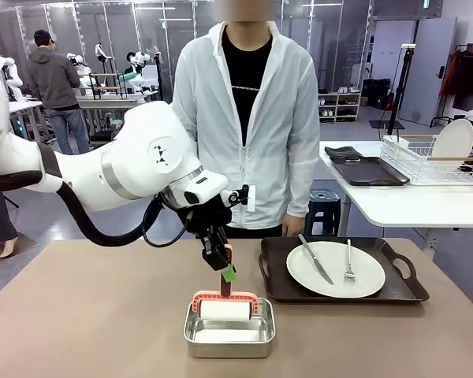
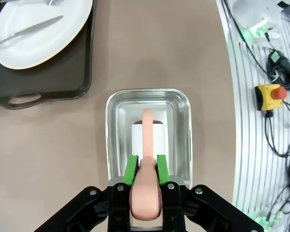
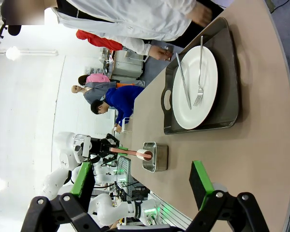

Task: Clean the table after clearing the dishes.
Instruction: Place the Lint Roller back on top of the Airtight Container.

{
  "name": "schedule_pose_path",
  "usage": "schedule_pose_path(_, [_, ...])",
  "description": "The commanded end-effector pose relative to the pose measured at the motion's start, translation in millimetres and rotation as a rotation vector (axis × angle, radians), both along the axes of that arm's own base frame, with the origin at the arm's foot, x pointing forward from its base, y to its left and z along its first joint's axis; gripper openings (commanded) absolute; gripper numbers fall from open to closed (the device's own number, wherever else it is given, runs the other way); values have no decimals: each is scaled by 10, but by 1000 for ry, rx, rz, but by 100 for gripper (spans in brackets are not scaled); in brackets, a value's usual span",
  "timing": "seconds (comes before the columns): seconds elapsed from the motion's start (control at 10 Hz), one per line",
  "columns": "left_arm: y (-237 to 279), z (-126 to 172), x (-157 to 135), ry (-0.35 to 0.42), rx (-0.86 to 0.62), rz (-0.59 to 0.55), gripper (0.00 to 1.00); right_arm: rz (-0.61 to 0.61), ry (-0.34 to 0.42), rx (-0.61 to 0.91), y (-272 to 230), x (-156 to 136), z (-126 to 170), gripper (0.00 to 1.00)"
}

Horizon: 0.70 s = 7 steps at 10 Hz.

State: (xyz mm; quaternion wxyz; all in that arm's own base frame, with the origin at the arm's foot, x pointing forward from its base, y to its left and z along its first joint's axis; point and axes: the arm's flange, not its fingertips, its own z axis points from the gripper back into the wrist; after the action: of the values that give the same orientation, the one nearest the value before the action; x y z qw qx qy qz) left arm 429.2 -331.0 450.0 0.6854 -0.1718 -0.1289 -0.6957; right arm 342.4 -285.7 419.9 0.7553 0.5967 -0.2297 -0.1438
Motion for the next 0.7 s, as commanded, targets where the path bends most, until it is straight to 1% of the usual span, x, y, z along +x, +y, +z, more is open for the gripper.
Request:
schedule_pose_path(0.0, [-53,-67,122,16,-71,-21,21,-3,-4,6,13,-24,39,100])
schedule_pose_path(0.2, [-66,-249,243,43,-60,23,21,-3,-4,6,13,-24,39,100])
schedule_pose_path(0.4, [-64,-437,378,58,-51,39,21,-3,-4,6,13,-24,39,100])
schedule_pose_path(0.5, [-58,-488,463,48,-51,44,21,-3,-4,6,13,-24,39,100])
schedule_pose_path(0.6, [-62,-528,561,56,-48,60,21,-3,-4,6,13,-24,39,100])
